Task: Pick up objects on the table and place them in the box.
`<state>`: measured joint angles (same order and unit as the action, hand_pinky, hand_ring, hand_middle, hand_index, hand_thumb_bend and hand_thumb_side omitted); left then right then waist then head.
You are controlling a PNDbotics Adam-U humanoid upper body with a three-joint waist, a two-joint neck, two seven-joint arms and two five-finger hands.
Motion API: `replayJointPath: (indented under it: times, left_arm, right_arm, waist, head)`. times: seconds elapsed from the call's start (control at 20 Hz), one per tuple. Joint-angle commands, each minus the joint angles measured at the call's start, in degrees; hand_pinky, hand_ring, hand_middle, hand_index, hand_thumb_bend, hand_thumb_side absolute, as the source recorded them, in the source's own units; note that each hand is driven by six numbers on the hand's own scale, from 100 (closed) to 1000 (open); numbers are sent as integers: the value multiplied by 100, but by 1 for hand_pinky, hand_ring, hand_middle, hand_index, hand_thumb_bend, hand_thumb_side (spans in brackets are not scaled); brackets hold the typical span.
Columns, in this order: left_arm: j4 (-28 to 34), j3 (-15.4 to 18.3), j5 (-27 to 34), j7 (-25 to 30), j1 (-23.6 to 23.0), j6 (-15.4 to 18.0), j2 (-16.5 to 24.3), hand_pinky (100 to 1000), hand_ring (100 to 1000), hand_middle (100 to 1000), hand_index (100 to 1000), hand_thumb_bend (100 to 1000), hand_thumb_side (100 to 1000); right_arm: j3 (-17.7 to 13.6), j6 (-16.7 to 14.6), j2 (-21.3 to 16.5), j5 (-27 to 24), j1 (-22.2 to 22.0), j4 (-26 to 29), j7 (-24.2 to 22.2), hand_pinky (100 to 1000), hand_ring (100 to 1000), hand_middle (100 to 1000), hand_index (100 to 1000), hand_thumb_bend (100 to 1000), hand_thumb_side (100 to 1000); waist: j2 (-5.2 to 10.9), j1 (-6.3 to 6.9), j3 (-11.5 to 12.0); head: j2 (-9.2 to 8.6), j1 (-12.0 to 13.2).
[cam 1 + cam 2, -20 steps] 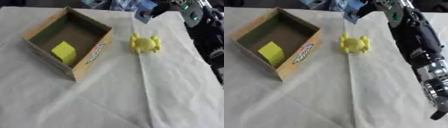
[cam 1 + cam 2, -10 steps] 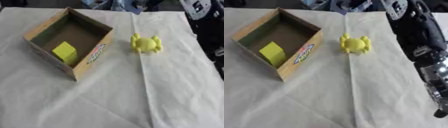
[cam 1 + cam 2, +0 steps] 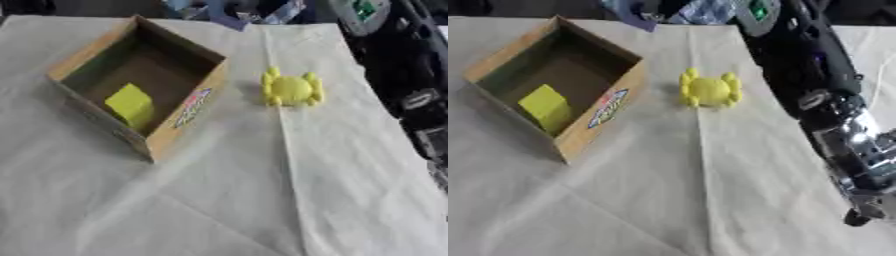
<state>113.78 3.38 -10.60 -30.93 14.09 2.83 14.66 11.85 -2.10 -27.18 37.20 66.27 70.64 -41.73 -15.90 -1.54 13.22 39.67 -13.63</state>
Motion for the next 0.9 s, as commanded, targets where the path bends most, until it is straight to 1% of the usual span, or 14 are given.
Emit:
replayJointPath:
  times: [0.05, 0.5, 0.8, 0.9]
  left_arm:
    - [81, 7, 0, 31, 55, 5, 102, 614, 840, 1000, 669, 227, 951]
    - [81, -21, 29, 59, 103, 27, 67, 614, 840, 1000, 669, 229, 950]
    - [81, -36, 43, 73, 127, 45, 48, 615, 840, 1000, 669, 229, 950]
    - [81, -40, 47, 80, 134, 46, 42, 615, 840, 1000, 669, 229, 950]
  right_arm:
    - [35, -28, 169, 65, 204, -23, -47, 886, 846, 644, 854, 100, 492]
    - [140, -98, 858, 361, 338, -448, -17, 882, 843, 641, 860, 100, 531]
    - [148, -92, 1272, 799, 335, -891, 137, 881, 847, 645, 861, 100, 551]
    - [153, -124, 1384, 975, 329, -1079, 205, 882, 849, 646, 861, 100, 543]
  waist:
    - [120, 12, 22]
    - [112, 4, 116]
    - [105, 4, 169]
    - [103, 1, 183]
  head:
    - [-45, -39]
    - [-86, -145]
    - [-102, -212]
    - [-112, -225]
